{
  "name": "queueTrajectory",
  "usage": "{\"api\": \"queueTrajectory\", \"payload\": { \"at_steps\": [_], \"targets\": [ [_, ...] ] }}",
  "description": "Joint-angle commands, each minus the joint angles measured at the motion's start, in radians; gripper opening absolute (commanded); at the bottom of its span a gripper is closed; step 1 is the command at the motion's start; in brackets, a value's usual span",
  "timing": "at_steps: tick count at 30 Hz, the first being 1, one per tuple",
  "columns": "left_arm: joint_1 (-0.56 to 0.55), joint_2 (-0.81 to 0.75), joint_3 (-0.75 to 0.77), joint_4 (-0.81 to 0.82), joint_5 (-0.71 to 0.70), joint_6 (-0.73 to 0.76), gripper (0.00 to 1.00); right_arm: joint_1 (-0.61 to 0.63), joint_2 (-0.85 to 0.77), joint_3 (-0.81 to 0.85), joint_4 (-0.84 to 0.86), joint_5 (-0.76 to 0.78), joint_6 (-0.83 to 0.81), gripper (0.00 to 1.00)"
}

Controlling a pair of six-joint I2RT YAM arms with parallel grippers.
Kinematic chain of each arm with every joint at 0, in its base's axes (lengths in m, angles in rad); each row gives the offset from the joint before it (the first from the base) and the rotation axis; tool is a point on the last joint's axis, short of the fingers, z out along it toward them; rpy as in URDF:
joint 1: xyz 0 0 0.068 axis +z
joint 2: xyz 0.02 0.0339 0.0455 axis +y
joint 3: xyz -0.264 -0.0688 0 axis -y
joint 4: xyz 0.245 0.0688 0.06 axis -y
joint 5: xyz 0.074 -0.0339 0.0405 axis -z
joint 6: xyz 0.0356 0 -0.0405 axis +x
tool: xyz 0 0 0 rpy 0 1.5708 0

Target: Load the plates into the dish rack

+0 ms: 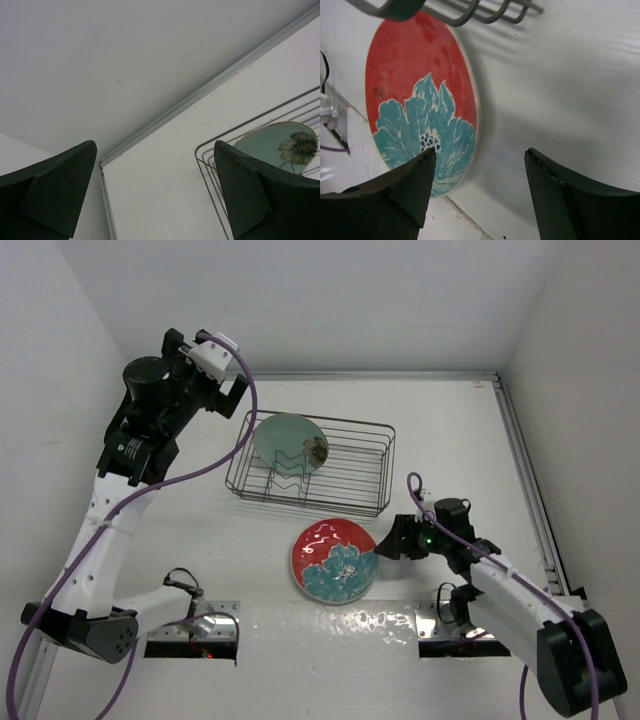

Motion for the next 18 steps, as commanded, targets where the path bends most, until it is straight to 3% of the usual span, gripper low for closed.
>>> {"api": "queueTrajectory", "payload": {
  "at_steps": [1, 6, 14, 18],
  "targets": [
    [0.003, -0.011, -0.035, -0.106, -0.026, -0.08, 1.0, 0.059, 0.063, 0.006, 0.102, 0.039, 0.03, 0.69],
    [0.003, -0.063, -0.066, -0.089, -0.063, -0.134, 1.0, 0.073, 0.099, -0.029, 0.113, 0.046, 0.013, 0.66],
    [0.003, -0.1, -0.147, -0.069, -0.161, -0.186, 1.0, 0.15, 0.186, -0.12, 0.36, 0.045, 0.082, 0.44],
    [0.003, -0.114, -0.193, -0.045, -0.172, -0.194, 1.0, 0.159, 0.24, -0.138, 0.44, 0.031, 0.115, 0.43]
  ]
}}
